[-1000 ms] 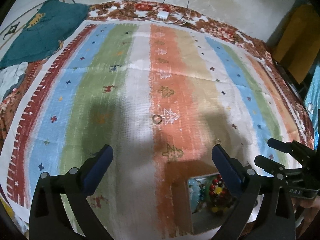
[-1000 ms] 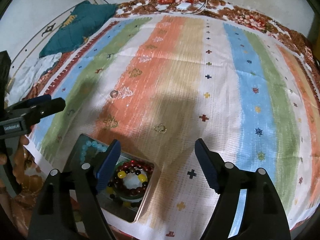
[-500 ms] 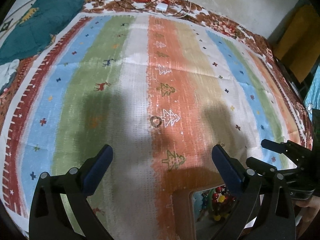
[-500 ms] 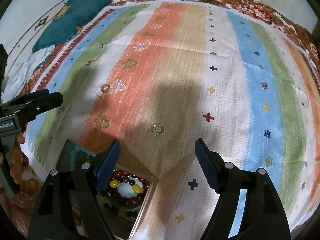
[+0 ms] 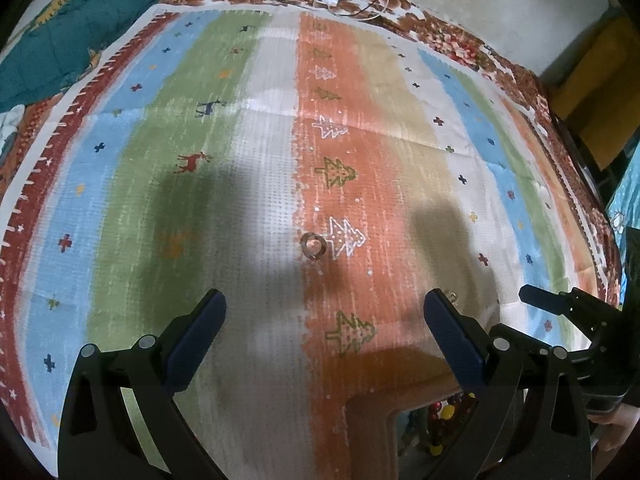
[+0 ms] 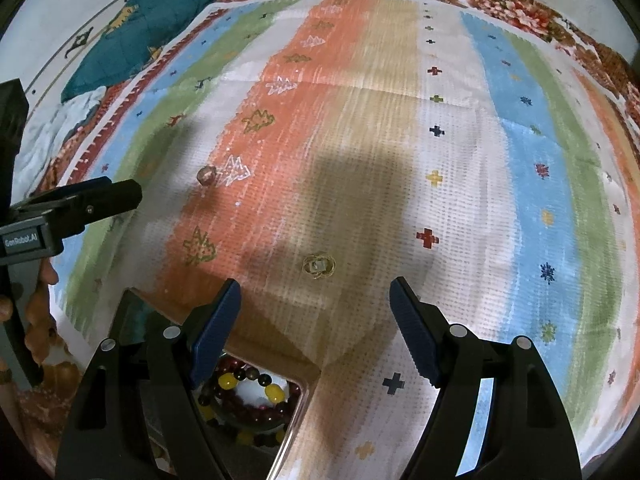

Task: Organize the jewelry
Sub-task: 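Move both tools back toward the two small rings on the cloth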

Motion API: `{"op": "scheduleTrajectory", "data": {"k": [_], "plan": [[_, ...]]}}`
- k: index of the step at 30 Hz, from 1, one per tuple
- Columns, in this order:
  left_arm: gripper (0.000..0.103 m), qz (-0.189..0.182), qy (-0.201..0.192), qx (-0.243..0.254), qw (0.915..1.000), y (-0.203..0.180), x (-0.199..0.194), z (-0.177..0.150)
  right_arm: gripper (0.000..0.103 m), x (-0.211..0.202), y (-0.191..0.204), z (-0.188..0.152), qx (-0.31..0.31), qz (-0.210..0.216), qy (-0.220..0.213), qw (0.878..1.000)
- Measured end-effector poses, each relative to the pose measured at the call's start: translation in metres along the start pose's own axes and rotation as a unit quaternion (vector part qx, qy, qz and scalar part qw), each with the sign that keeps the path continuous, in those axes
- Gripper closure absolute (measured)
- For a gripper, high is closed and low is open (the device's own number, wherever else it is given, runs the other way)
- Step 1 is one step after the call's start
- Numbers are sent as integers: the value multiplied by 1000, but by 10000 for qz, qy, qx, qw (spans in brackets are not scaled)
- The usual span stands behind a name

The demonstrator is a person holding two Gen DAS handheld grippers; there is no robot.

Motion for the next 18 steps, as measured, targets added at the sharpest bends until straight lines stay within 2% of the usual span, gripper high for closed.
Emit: {"op": "scheduleTrajectory", "data": {"k": [10, 18], "plan": [[8, 33, 84, 38, 10000, 5, 14, 7, 27, 15, -2, 6, 67, -40, 173, 9998], [15, 72, 197, 157, 9997, 3, 26, 11, 27, 23, -2, 10, 33, -10, 273, 9996]]}}
Point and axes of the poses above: each gripper's, at about its wrist camera, not at the fingertips, and x roughly the way its jaws point, y to its left, z to its top, the point moved 1 cm from there along x, roughly the way its jaws point, and after that the axes turned 13 degrees about x, right-handed, at the moved point
